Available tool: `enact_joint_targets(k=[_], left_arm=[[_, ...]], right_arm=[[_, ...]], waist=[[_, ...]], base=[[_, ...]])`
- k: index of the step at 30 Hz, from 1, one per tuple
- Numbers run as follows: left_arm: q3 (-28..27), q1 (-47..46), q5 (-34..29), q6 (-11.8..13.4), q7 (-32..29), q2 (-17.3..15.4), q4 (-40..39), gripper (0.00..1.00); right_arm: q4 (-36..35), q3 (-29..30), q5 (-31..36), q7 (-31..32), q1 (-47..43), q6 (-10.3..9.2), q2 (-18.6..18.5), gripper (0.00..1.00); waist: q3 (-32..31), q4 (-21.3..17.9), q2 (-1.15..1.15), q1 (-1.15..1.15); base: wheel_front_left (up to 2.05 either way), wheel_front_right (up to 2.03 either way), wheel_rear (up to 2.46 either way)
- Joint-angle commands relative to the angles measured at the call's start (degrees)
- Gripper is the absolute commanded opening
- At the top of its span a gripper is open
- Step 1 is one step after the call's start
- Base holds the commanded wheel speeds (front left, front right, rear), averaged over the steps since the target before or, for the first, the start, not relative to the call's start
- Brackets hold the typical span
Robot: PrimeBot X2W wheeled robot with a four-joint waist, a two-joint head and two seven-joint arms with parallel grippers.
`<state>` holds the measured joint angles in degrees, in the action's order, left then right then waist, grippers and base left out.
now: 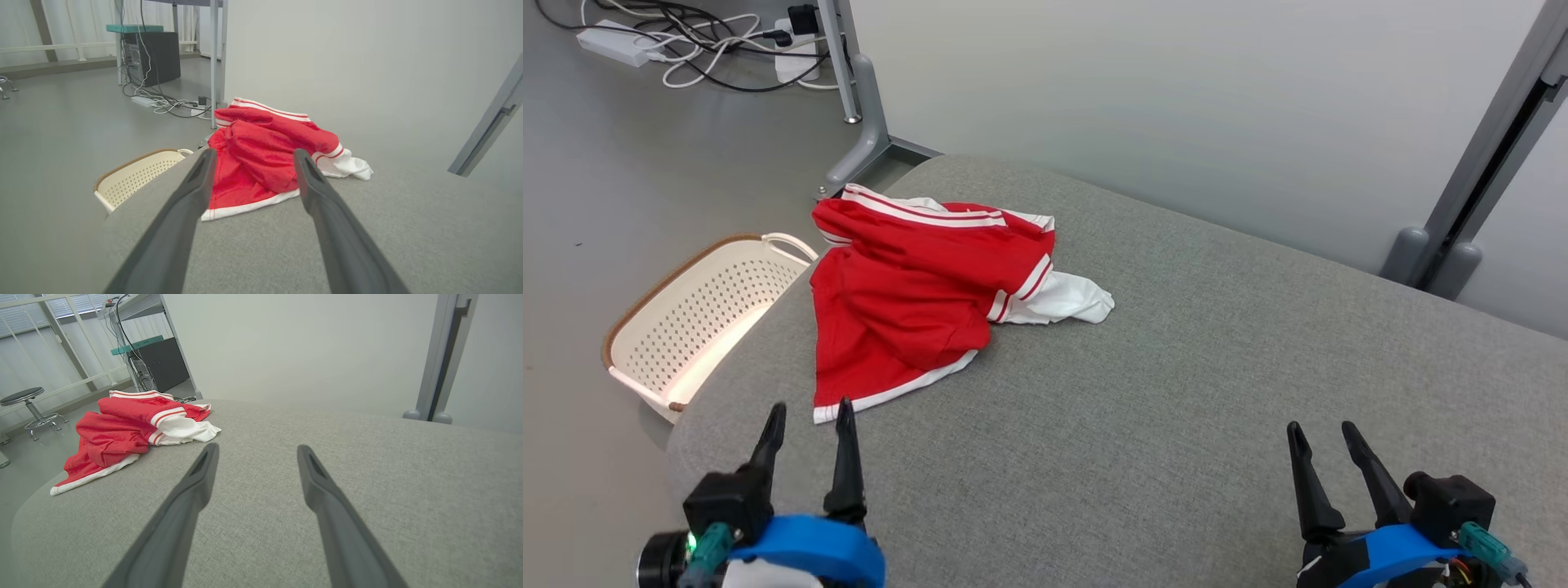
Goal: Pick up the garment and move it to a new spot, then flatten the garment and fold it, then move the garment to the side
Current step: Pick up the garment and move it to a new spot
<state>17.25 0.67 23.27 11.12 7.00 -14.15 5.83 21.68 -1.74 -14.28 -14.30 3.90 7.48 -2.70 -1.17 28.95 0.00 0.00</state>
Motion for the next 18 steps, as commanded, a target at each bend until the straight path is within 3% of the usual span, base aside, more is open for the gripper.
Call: enact_joint_targets(k=[1, 5, 9, 18], left_arm=[[0.1, -3.0, 0.1, -0.6, -1.3, -0.7, -2.1, 1.00], [-0.3, -7.3, 0.7, -1.5, -5.2, -2.0, -5.3, 1.00], [-3.5, -14.5, 3.6, -0.4, -11.8, -3.1, -7.2, 1.00], [-11.4, -29.5, 15.3, 0.7, -31.5, -7.5, 1.4, 1.00]], right_arm=[[-0.4, -0.1, -0.1, -0.4, -0.2, 0.03, -0.3, 1.00], [-1.4, -0.4, -0.2, 0.0, 0.0, 0.03, -0.3, 1.00], [-2.7, -0.7, -0.3, 0.6, 0.5, 0.03, -0.3, 1.00], [-7.6, -1.6, 2.1, 3.6, 3.2, 0.03, -0.4, 1.00]], waist=[[0.2, -0.2, 0.00, 0.00], [0.8, -0.7, 0.00, 0.00], [2.0, -2.0, 0.00, 0.00], [9.8, -9.2, 0.00, 0.00]], base=[[0.00, 0.00, 0.00], [0.00, 0.00, 0.00], [0.00, 0.00, 0.00], [0.00, 0.00, 0.00]])
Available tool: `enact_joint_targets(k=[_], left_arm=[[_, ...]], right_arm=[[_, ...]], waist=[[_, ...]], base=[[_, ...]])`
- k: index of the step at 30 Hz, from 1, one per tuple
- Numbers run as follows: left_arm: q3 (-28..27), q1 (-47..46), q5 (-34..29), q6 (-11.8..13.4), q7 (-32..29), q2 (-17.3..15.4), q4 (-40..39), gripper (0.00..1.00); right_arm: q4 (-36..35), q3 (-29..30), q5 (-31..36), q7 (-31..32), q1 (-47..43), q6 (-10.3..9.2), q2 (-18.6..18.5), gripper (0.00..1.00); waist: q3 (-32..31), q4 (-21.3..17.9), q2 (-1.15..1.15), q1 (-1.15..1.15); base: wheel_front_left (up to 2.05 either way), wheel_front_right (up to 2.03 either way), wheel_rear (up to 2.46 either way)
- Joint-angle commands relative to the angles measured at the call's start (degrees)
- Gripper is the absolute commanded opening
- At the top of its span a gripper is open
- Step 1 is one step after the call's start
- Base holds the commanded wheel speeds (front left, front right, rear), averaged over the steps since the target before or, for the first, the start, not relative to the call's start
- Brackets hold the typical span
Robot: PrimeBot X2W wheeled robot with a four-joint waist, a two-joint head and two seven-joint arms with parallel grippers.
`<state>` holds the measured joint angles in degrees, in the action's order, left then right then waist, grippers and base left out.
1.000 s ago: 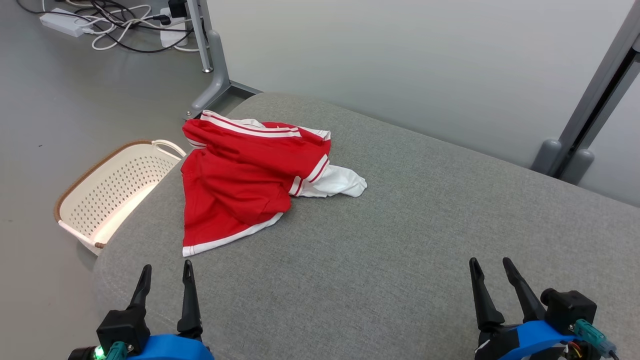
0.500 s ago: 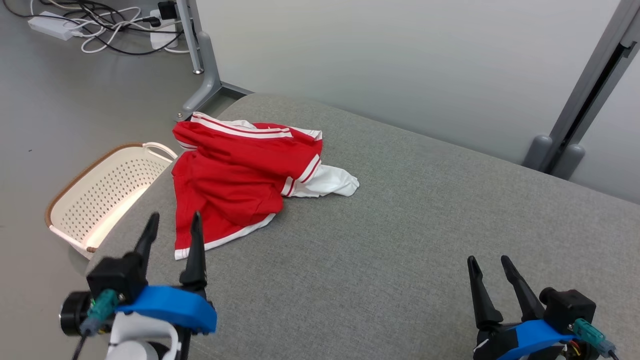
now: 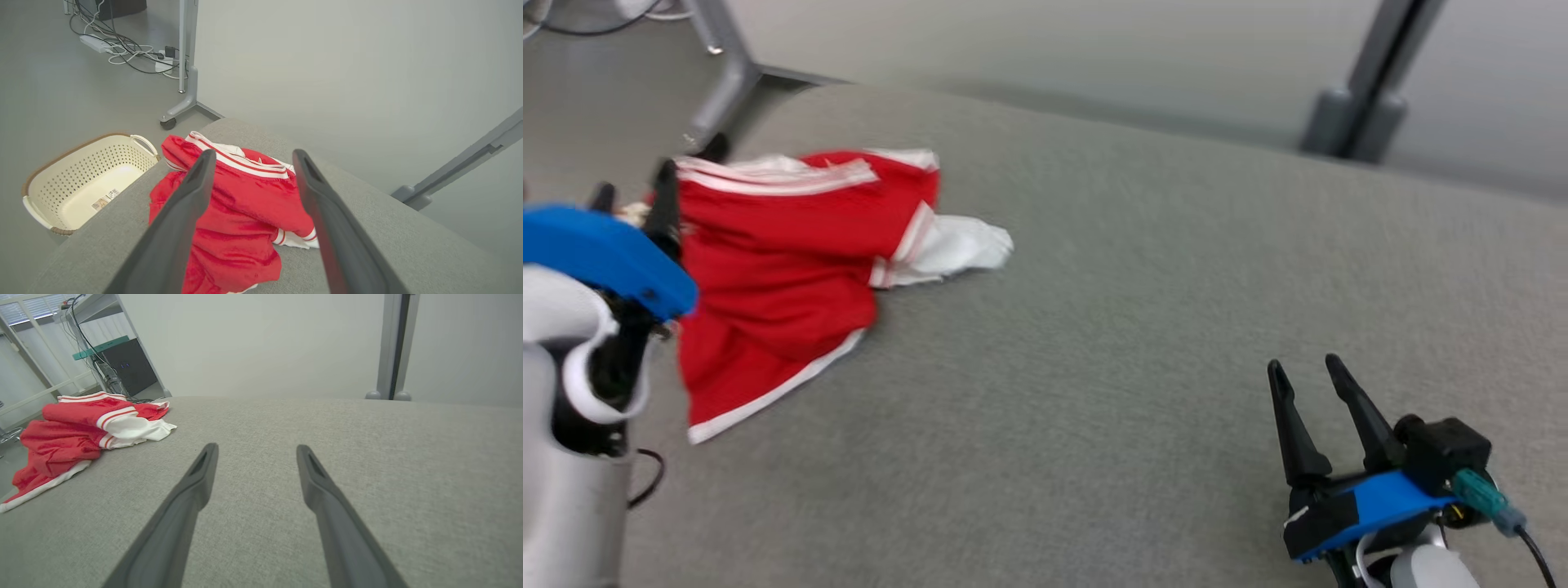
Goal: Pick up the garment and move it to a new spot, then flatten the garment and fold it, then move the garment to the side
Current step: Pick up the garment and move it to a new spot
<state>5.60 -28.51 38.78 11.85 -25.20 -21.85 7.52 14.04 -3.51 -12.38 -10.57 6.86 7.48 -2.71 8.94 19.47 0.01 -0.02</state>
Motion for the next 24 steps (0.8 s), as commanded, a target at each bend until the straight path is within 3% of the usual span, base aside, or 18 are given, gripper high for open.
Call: enact_joint_targets(k=[1, 7, 13, 19, 20, 21, 24], left_arm=[[-0.3, -1.3, 0.5, 0.3, -1.3, -0.6, 0.8, 1.00], [-4.4, -3.4, 2.2, 4.1, -8.7, -5.9, 5.1, 1.00], [-6.0, -1.4, 1.7, 7.8, -12.7, -9.3, 7.7, 1.00], [-5.8, -2.2, 2.0, 7.7, -13.4, -9.7, 13.1, 1.00], [-5.7, -2.1, 2.4, 7.1, -13.4, -9.3, 13.7, 0.29], [-5.6, -1.9, 3.2, 6.5, -13.8, -8.7, 14.3, 0.00], [-5.6, -1.5, 3.5, 5.0, -12.3, -8.4, 14.9, 0.00]], right_arm=[[-0.6, 0.1, 0.6, 0.2, 0.7, 0.03, -0.3, 1.00], [-3.7, -0.6, 1.7, 1.8, 2.4, 0.03, -0.3, 1.00], [-6.3, 0.9, 2.8, 2.8, 3.1, 0.03, -0.3, 1.00], [-7.7, 1.5, 3.4, 3.2, 3.9, 0.03, -0.3, 1.00], [-7.7, 1.5, 3.4, 3.2, 4.1, 0.03, -0.3, 1.00], [-7.7, 1.4, 3.4, 3.1, 4.2, 0.03, -0.3, 1.00], [-7.2, 1.1, 3.3, 2.7, 4.3, 0.03, -0.3, 1.00]], waist=[[0.7, -0.9, -0.01, 0.02], [6.6, -7.9, -0.01, 0.02], [11.4, -12.1, -0.01, 0.02], [14.0, -13.3, -0.01, 0.02], [14.1, -13.4, -0.01, 0.02], [14.1, -13.4, -0.01, 0.02], [13.4, -13.3, -0.01, 0.02]], base=[[0.00, 0.00, 0.00], [0.00, 0.00, 0.00], [0.00, 0.00, 0.00], [0.00, 0.00, 0.00], [0.00, 0.00, 0.00], [0.00, 0.00, 0.00], [0.00, 0.00, 0.00]])
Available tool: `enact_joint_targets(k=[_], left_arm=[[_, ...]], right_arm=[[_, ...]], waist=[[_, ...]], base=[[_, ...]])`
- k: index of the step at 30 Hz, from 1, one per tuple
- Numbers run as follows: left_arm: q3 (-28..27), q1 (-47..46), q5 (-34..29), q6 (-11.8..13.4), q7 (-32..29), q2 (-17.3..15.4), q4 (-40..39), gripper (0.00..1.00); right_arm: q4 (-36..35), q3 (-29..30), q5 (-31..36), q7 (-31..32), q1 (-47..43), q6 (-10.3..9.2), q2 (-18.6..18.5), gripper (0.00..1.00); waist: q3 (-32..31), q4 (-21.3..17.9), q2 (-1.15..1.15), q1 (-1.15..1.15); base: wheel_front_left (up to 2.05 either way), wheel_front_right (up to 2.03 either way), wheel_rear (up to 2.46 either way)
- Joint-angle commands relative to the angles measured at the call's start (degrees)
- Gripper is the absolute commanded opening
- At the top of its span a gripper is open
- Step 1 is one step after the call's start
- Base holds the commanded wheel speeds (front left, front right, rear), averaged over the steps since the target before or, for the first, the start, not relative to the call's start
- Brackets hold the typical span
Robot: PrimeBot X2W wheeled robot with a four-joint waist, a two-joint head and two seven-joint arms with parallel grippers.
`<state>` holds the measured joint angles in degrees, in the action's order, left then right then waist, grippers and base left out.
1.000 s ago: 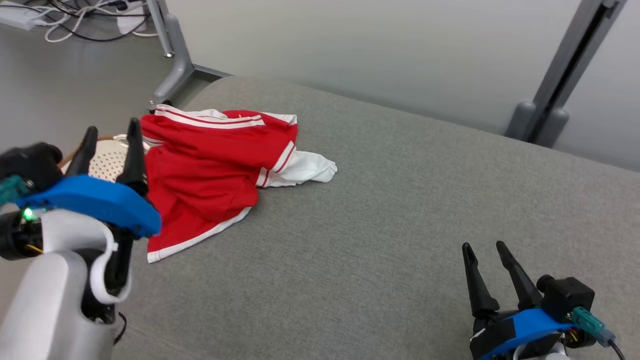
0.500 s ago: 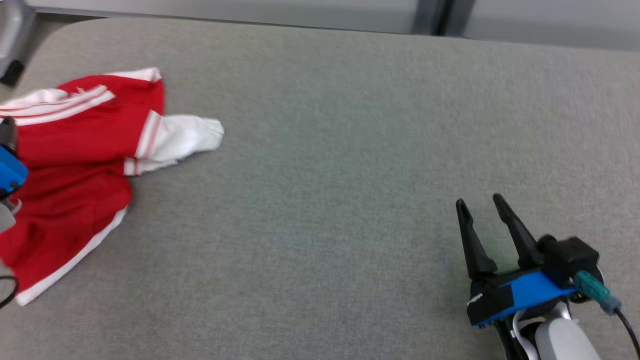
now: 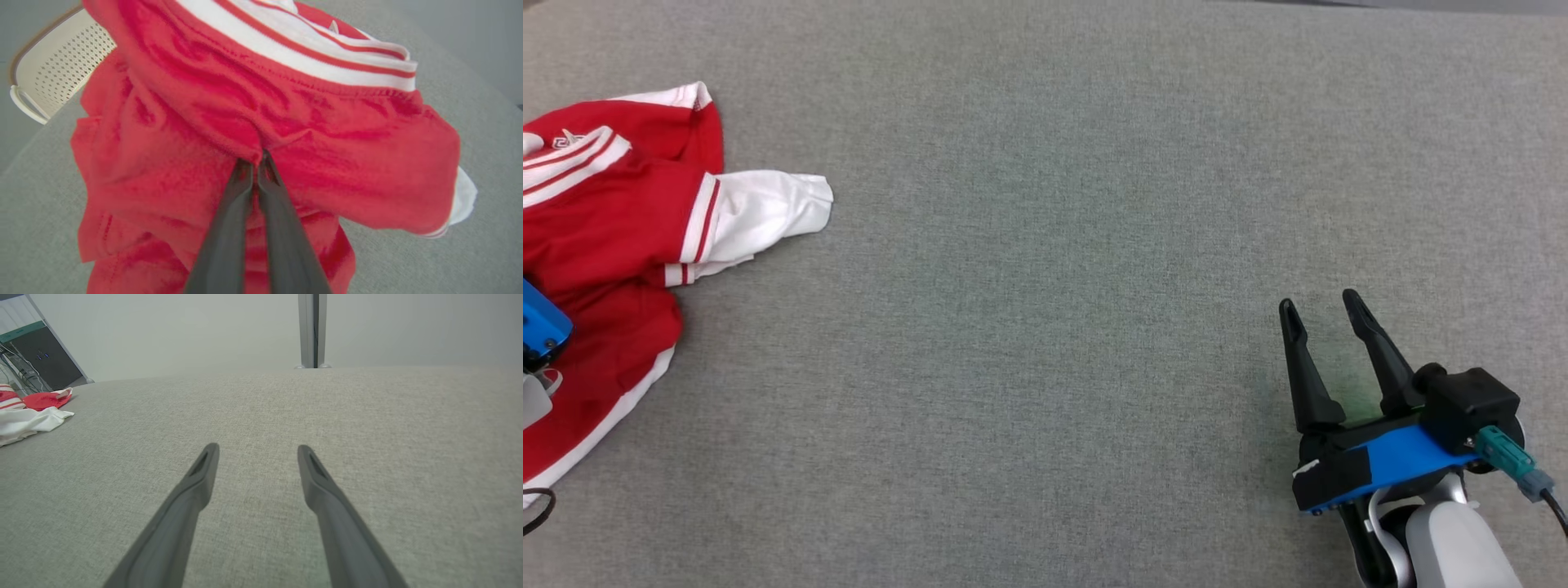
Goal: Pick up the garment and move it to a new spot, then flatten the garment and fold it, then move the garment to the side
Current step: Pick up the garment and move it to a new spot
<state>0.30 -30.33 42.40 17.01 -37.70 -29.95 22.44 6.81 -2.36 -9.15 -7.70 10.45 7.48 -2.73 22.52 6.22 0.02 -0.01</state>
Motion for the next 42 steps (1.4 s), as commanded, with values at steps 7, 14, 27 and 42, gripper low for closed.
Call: enact_joint_targets(k=[7, 14, 27, 42], left_arm=[[0.0, -1.4, -2.1, -2.5, 6.1, -1.4, -2.8, 0.00], [4.6, -5.4, -4.1, -6.4, 4.9, -2.3, -9.7, 0.00], [13.4, -17.4, -3.6, -13.4, 4.1, 4.3, -18.5, 0.00], [22.2, -16.1, -0.6, -17.9, 6.9, 15.3, -16.3, 0.00]], right_arm=[[2.6, 0.2, 1.0, -2.5, -0.5, 0.03, -0.3, 1.00], [5.8, 1.9, 0.5, -3.6, -3.2, 0.03, -0.3, 1.00], [8.6, 2.7, -2.2, -4.3, -6.9, 0.03, -0.3, 1.00], [8.0, 2.0, -2.7, -3.9, -4.7, 0.03, -0.3, 1.00]], waist=[[-5.7, 0.6, -0.02, 0.01], [-13.8, 0.8, -0.02, 0.01], [-22.3, -5.3, -0.02, 0.01], [-19.6, -16.8, -0.02, 0.01]], base=[[0.00, 0.00, 0.00], [0.00, 0.00, 0.00], [0.00, 0.00, 0.00], [0.00, 0.00, 0.00]])
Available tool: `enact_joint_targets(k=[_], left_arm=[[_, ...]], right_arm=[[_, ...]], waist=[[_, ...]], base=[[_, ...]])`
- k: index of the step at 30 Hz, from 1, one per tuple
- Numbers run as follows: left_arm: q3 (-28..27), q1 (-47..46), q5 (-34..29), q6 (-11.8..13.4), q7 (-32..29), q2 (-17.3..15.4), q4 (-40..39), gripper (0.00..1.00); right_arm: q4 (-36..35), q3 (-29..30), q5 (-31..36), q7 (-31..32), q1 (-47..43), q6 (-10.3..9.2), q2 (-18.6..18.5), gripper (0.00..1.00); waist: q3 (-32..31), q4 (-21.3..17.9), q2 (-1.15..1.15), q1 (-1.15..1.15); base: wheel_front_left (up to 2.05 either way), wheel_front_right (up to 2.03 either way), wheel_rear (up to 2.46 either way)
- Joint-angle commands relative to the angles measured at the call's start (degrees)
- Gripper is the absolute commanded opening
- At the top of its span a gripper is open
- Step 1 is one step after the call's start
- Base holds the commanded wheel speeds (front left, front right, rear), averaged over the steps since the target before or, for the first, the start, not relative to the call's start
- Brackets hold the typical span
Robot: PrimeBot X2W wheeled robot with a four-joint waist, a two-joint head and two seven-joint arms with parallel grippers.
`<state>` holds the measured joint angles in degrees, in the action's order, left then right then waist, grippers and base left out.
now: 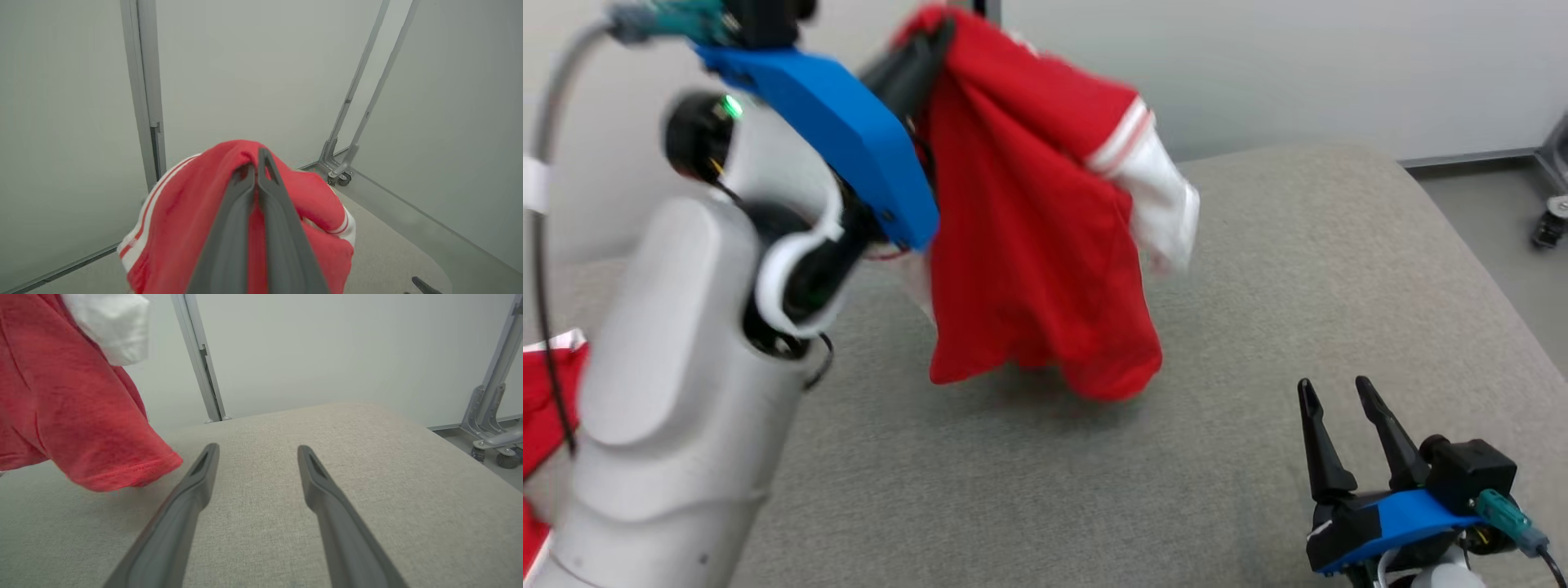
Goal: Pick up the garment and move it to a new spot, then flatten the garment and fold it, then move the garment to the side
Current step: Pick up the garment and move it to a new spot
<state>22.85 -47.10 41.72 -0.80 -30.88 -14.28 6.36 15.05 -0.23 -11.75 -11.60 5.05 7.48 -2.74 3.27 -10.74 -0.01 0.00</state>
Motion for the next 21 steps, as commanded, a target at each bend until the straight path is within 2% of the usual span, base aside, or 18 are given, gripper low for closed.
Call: enact_joint_targets(k=[1, 10, 11, 12, 15, 21], left_arm=[[0.3, 1.6, 0.0, -0.2, 0.6, 0.1, 0.7, 0.00], [6.1, 12.6, -6.1, 1.7, 12.4, 4.8, 15.9, 0.00], [6.6, 13.7, -6.4, 2.0, 14.1, 5.5, 18.0, 0.29], [7.0, 14.9, -6.7, 2.4, 15.6, 6.3, 20.2, 0.97], [7.5, 17.3, -7.3, 3.2, 21.2, 8.2, 25.2, 1.00], [8.2, 19.8, -7.2, 2.0, 32.2, 10.2, 29.3, 1.00]], right_arm=[[-0.1, -0.1, -0.3, -0.1, 0.8, 0.03, -0.3, 1.00], [1.4, -1.0, -1.5, -1.1, 2.6, 0.03, -0.3, 1.00], [1.5, -1.0, -1.5, -1.2, 2.9, 0.03, -0.3, 1.00], [1.6, -1.1, -1.5, -1.3, 3.1, 0.03, -0.3, 1.00], [1.9, -0.8, -1.0, -1.3, 2.9, 0.03, -0.3, 1.00], [1.5, 0.5, -0.4, -1.0, 1.9, 0.03, -0.3, 1.00]], waist=[[0.0, -0.5, 0.01, 0.00], [2.7, -3.2, 0.01, 0.00], [2.8, -3.3, 0.01, 0.00], [2.9, -3.2, 0.01, 0.00], [2.9, -2.7, 0.01, 0.00], [2.2, 0.4, 0.01, 0.00]], base=[[0.00, 0.00, 0.00], [0.00, 0.00, 0.00], [0.00, 0.00, 0.00], [0.00, 0.00, 0.00], [0.00, 0.00, 0.00], [0.00, 0.00, 0.00]])
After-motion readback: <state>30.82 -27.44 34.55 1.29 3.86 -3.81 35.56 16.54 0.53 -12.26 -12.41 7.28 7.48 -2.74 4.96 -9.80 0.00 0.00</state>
